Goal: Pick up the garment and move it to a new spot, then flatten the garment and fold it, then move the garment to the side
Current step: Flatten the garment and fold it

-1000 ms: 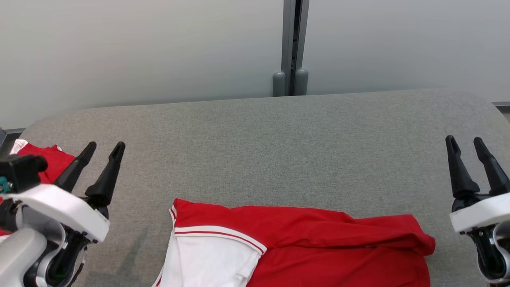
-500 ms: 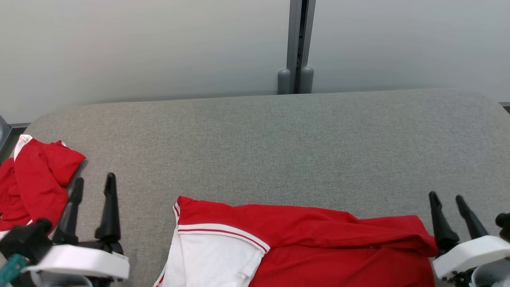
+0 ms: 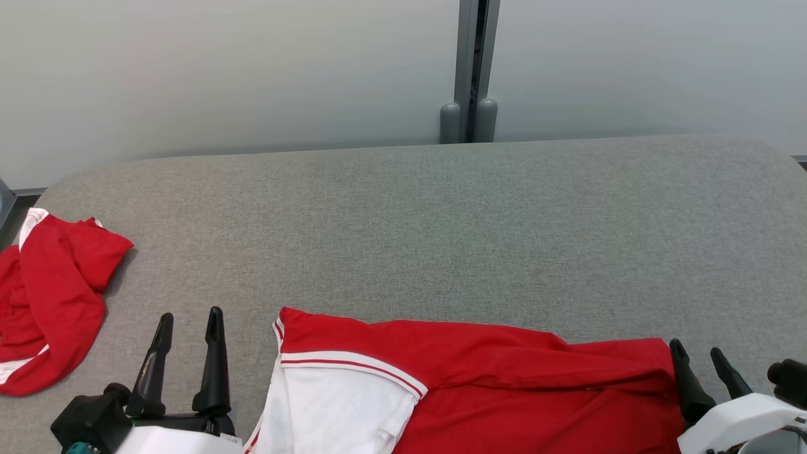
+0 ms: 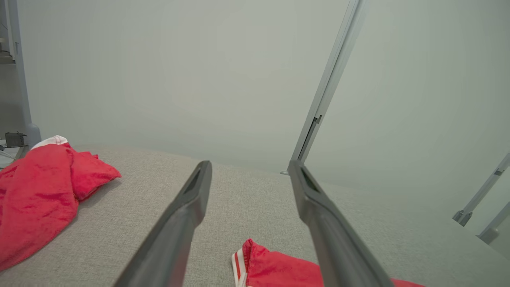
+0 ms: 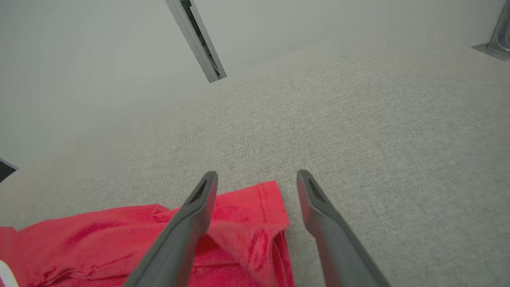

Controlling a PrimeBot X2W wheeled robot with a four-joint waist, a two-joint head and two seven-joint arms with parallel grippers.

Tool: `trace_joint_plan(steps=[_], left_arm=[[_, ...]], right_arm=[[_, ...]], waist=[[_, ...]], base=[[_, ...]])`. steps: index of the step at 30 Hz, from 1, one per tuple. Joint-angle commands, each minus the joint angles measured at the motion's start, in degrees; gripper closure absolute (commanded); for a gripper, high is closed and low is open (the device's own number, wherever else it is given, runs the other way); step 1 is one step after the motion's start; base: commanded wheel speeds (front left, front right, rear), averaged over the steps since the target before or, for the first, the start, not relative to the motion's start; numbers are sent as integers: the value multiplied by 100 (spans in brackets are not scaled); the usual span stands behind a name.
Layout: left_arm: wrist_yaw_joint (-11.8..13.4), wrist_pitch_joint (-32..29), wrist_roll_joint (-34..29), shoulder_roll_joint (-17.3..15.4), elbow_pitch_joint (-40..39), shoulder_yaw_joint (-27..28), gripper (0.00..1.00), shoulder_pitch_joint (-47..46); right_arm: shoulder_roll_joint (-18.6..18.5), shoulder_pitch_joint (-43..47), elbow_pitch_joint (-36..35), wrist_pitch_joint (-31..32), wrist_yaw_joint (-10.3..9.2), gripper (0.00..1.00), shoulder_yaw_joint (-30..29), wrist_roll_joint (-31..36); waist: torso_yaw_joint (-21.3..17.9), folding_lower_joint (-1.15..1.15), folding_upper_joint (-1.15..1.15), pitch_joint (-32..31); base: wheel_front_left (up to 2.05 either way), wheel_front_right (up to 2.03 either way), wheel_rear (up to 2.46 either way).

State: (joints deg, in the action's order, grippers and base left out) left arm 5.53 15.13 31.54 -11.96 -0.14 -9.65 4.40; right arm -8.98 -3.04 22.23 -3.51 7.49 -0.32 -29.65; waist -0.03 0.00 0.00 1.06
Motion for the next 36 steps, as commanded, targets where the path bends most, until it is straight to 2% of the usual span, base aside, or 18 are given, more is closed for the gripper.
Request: trace_joint_plan(steps=[1,8,15,23,24,25,26,27,36], left_arm=[[-80,-1,-89,34,45,72,0,4],[-401,-1,-355,287,294,200,0,-142],[-559,-1,-514,415,432,231,0,-245],[-725,-2,-652,506,588,244,0,-393],[-736,-2,-673,523,599,243,0,-410],[-758,-2,-686,536,612,239,0,-414],[-765,-1,-692,550,629,239,0,-414],[-777,-2,-704,562,650,239,0,-409],[-870,-1,-782,647,760,278,0,-449]], right_arm=[[-2,-53,99,84,1,0,-50,20],[141,-153,701,396,1,0,-11,-202],[219,-381,1278,409,1,0,16,-414],[348,-538,1739,669,7,0,682,-842],[345,-535,1764,694,7,13,758,-901],[341,-542,1780,690,8,63,834,-950],[332,-554,1784,657,8,93,897,-1001],[314,-574,1778,607,7,100,949,-1044],[-21,-903,1748,-3,0,100,1050,-1283]], waist=[[1,0,0,11],[13,0,0,87],[15,0,0,240],[57,0,0,329],[65,0,0,336],[72,0,0,345],[78,0,0,353],[84,0,0,359],[78,0,0,338]], base=[[0,0,0],[0,0,0],[0,0,0],[0,0,0],[0,0,0],[0,0,0],[0,0,0],[0,0,0],[0,0,0]])
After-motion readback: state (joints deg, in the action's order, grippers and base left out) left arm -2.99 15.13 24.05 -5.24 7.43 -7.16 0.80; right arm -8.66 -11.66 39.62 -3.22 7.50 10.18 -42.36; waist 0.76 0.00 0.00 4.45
